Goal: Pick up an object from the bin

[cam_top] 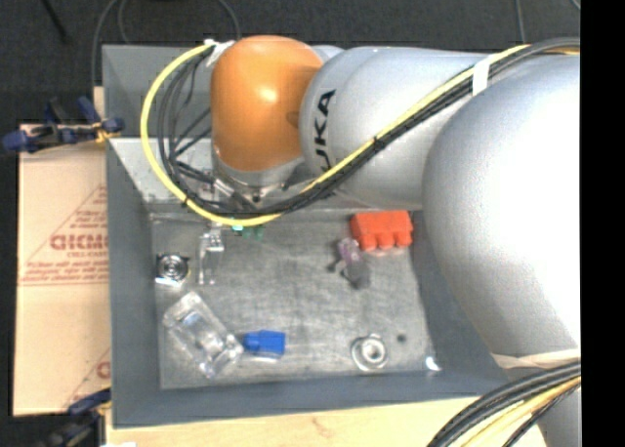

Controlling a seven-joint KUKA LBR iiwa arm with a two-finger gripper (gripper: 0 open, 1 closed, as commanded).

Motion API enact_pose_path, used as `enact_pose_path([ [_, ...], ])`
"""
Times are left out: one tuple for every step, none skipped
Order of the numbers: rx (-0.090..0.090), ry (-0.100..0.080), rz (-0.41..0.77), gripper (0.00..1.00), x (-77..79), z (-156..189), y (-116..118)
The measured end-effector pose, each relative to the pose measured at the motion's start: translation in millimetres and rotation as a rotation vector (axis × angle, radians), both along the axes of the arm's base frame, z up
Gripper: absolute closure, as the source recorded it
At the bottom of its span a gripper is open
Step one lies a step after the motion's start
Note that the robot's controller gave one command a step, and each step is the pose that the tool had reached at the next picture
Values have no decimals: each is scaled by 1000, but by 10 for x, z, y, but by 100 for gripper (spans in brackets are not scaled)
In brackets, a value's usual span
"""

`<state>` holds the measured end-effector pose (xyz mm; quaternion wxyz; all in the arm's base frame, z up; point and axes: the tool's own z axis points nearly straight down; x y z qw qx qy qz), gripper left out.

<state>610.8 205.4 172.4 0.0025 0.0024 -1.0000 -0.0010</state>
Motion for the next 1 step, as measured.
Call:
enact_pose_path([
  [4,-16,-98,0,-59,-634,207],
])
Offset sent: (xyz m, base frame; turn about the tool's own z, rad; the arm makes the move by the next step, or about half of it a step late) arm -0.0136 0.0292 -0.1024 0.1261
